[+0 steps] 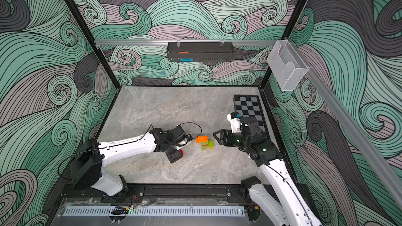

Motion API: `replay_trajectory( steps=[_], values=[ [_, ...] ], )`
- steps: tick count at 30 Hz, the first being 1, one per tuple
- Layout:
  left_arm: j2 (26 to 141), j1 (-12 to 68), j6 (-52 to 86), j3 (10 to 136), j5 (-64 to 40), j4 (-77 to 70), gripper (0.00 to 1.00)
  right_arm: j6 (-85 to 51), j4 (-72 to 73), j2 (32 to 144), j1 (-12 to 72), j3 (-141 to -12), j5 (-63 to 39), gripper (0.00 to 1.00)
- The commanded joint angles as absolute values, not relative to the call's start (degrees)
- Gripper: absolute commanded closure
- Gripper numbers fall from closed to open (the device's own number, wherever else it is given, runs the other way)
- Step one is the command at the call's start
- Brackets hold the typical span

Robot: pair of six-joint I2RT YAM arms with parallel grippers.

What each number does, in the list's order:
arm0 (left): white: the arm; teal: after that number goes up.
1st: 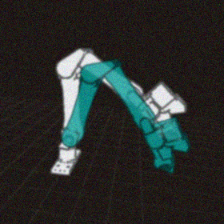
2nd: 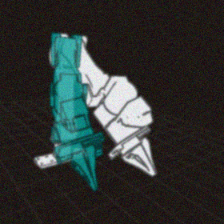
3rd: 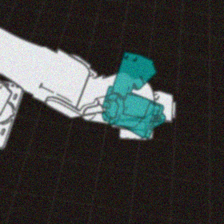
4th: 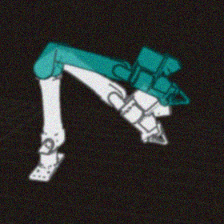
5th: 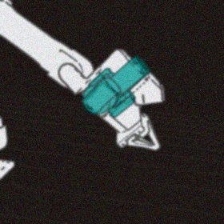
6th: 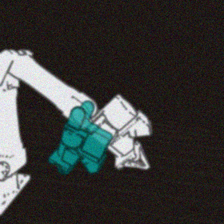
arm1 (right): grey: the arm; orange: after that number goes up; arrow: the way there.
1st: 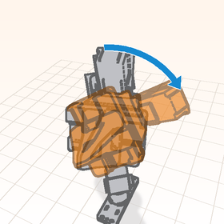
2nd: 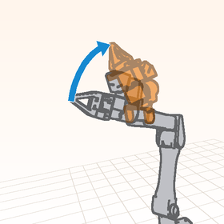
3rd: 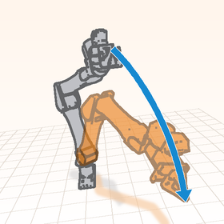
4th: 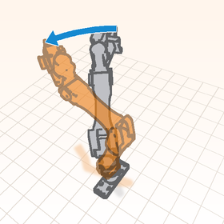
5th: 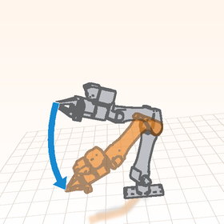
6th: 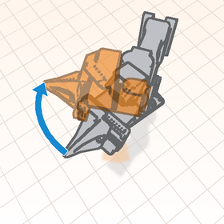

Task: Assemble a giraffe with lego
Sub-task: Pick up the lego brick from the center of the board.

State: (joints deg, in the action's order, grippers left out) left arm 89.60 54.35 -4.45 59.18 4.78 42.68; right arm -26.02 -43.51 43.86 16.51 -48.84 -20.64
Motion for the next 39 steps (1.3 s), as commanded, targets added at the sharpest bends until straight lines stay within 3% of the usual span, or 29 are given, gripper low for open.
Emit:
replay_trajectory(
  steps=[1,4,8,12,15,20,24,33,39],
  values=[
    [91.8,53.2,-2.7,60.8,2.3,41.1,0.35,-25.1,-45.0,42.5,16.0,-47.7,-21.9,0.32],
    [93.6,53.1,-2.5,61.3,2.1,40.3,0.37,-25.0,-45.0,41.5,16.0,-47.4,-22.1,0.27],
    [95.9,53.0,-2.2,61.6,1.4,38.8,0.4,-24.7,-45.0,40.1,15.9,-46.8,-22.3,0.11],
    [97.9,52.9,-2.1,62.2,1.2,38.1,0.47,-24.8,-45.0,39.0,15.9,-45.9,-22.8,0.07],
    [99.0,52.4,-2.1,62.5,0.9,37.8,0.57,-24.8,-45.0,38.5,15.9,-45.1,-23.0,0.05],
    [98.8,51.0,-2.9,62.9,0.3,38.7,0.89,-24.8,-45.0,38.3,15.9,-44.6,-23.3,0.04],
    [94.3,49.6,-7.5,63.3,2.8,39.9,0.99,-24.8,-45.0,38.8,15.7,-45.4,-23.5,0.03],
    [72.5,49.2,-46.7,60.5,13.9,28.0,0.98,-26.3,-44.6,47.0,15.2,-52.1,-29.7,0.08],
    [59.2,47.9,-83.9,44.9,-3.7,5.5,0.98,-25.1,-40.8,55.7,15.8,-59.9,-40.5,0.17]
  ],
)
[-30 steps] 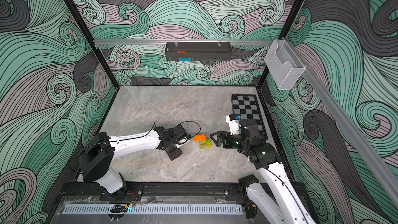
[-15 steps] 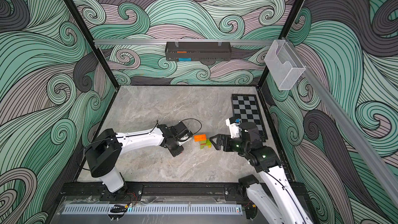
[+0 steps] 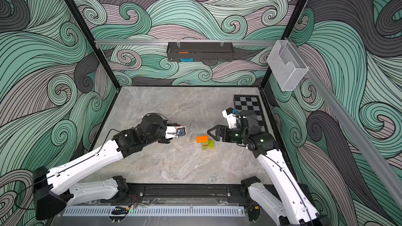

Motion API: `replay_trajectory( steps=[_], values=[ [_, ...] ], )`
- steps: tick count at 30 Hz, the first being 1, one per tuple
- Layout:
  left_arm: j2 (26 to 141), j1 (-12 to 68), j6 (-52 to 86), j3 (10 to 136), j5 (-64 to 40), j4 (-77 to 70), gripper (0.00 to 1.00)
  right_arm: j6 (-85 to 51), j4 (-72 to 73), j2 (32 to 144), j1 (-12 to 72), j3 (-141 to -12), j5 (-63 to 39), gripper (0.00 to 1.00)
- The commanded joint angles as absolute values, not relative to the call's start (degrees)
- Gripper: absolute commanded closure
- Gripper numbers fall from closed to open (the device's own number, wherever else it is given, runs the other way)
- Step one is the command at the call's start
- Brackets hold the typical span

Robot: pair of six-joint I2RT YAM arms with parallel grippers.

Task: Assemble a giraffe with lego
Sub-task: Pick up the lego brick from the center of the board.

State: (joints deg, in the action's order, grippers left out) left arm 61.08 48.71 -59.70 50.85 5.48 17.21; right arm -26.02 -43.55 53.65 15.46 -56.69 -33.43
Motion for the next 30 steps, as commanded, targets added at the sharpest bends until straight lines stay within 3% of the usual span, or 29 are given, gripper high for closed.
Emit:
replay_trajectory(
  steps=[1,11,21,30],
  values=[
    [58.4,47.6,-88.6,42.5,-6.4,1.2,0.99,-24.5,-40.6,56.9,16.2,-61.3,-41.2,0.18],
    [64.5,47.5,-104.0,34.6,-7.9,-28.6,1.0,-11.5,-42.6,67.1,27.7,-70.8,-35.3,0.19],
    [63.3,47.5,-104.8,34.0,-8.2,-28.8,1.0,-3.7,-42.9,74.0,32.9,-74.7,-26.0,0.26],
    [62.8,47.5,-104.4,33.7,-8.7,-29.3,1.0,-2.0,-42.5,77.4,35.7,-75.2,-24.1,0.3]
  ],
)
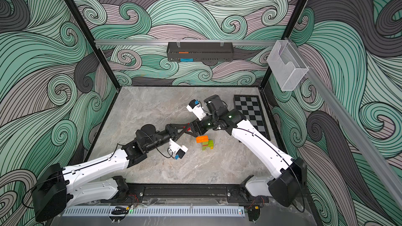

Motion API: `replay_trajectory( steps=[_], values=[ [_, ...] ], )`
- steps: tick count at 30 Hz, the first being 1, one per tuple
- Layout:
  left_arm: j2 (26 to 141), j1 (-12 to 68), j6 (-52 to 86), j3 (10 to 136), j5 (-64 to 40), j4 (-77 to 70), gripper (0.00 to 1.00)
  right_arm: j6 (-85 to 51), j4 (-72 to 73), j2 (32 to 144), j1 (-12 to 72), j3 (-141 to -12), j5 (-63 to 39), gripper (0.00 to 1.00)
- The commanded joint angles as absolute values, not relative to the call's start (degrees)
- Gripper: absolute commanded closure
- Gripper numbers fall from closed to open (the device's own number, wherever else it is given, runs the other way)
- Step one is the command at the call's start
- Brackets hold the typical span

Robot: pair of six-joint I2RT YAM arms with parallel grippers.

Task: Assemble a giraffe with lego
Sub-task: Pick up the lego brick from the center of the board.

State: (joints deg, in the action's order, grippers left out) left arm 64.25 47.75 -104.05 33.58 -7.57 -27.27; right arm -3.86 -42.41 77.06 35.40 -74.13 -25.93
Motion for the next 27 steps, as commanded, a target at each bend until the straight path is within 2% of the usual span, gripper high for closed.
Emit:
replay_trajectory(
  steps=[1,5,14,20,27],
  values=[
    [62.8,47.5,-104.4,33.6,-8.8,-29.3,1.0,-1.7,-42.4,77.7,35.7,-75.1,-24.1,0.32],
    [62.7,47.6,-104.3,33.2,-9.2,-29.9,1.0,-1.2,-42.0,78.1,35.7,-75.1,-24.2,0.41],
    [62.6,47.9,-104.3,33.1,-9.9,-30.6,1.0,-1.9,-40.8,78.7,35.7,-74.1,-23.2,0.4],
    [62.5,48.2,-104.3,32.7,-10.2,-31.0,1.0,-3.6,-39.1,79.1,35.8,-74.3,-23.6,0.44],
    [62.5,48.6,-103.8,32.4,-10.7,-32.1,1.0,-4.0,-38.4,79.9,35.9,-74.7,-24.6,0.57]
  ],
)
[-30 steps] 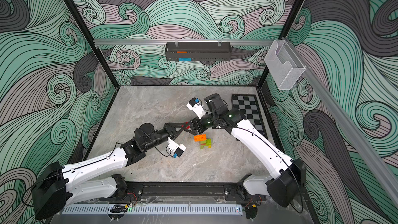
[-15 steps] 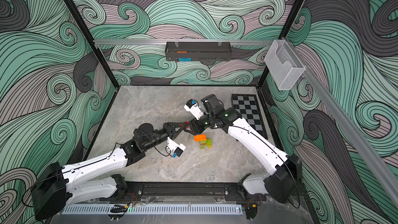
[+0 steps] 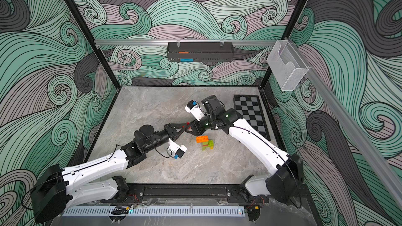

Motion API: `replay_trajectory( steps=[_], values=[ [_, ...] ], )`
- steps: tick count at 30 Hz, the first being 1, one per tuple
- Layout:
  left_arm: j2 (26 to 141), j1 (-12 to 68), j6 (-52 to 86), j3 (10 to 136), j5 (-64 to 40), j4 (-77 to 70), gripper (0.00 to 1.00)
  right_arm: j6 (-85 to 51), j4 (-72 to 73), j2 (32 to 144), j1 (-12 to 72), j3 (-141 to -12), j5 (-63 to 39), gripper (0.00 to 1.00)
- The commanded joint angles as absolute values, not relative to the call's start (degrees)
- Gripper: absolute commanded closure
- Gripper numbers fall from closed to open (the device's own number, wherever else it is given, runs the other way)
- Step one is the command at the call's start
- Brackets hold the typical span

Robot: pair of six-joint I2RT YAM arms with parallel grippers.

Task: Assemble a giraffe with lego
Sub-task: Pick up the lego brick from the center of the board, then assemble the lego brick with the lego brick.

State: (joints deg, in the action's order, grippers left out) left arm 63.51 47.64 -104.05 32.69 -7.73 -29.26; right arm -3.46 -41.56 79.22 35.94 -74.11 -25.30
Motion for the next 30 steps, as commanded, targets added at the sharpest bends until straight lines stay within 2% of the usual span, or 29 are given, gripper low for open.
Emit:
replay_trajectory(
  steps=[1,5,6,7,10,11,13,16,18,20,23,25,30],
  values=[
    [62.5,48.6,-103.8,32.3,-10.7,-32.1,1.0,-4.0,-38.4,79.9,35.9,-74.7,-24.8,0.59],
    [62.4,48.7,-103.9,32.1,-10.4,-32.0,0.99,-3.5,-38.5,79.4,35.8,-74.5,-24.5,0.76],
    [62.2,48.7,-103.9,32.0,-10.2,-31.9,0.93,-3.3,-38.4,79.1,35.8,-74.2,-24.1,0.8],
    [62.0,48.7,-103.9,31.9,-9.9,-31.8,0.82,-3.2,-38.4,78.7,35.7,-73.9,-23.7,0.83],
    [60.4,48.7,-103.3,31.2,-7.8,-30.6,0.39,-3.6,-38.7,76.8,35.1,-72.4,-22.1,0.86],
    [59.7,48.7,-102.8,30.8,-6.8,-30.1,0.28,-4.0,-39.0,75.9,34.9,-71.8,-21.5,0.86],
    [57.5,48.6,-101.5,29.7,-3.9,-28.7,0.12,-4.8,-39.8,73.4,34.5,-70.2,-18.6,0.87],
    [53.9,47.7,-98.8,27.5,0.2,-25.4,0.05,-7.2,-43.2,69.7,34.6,-67.8,-11.7,0.87],
    [51.8,46.8,-95.1,27.3,3.9,-21.0,0.05,-10.7,-45.0,67.7,35.1,-66.2,-6.1,0.89],
    [50.7,46.2,-86.6,29.8,8.4,-13.7,0.05,-15.0,-46.9,66.5,36.5,-65.0,-0.8,0.91],
    [50.8,44.8,-64.6,39.7,13.8,3.9,0.04,-22.8,-49.3,66.1,39.1,-63.0,6.1,0.9],
    [52.5,43.5,-49.7,45.8,13.9,14.3,0.01,-26.7,-50.0,66.4,39.8,-61.6,8.9,0.9],
    [54.2,42.4,-29.0,50.1,5.7,26.3,0.01,-29.1,-50.3,69.0,39.9,-60.7,10.0,0.89]
  ],
)
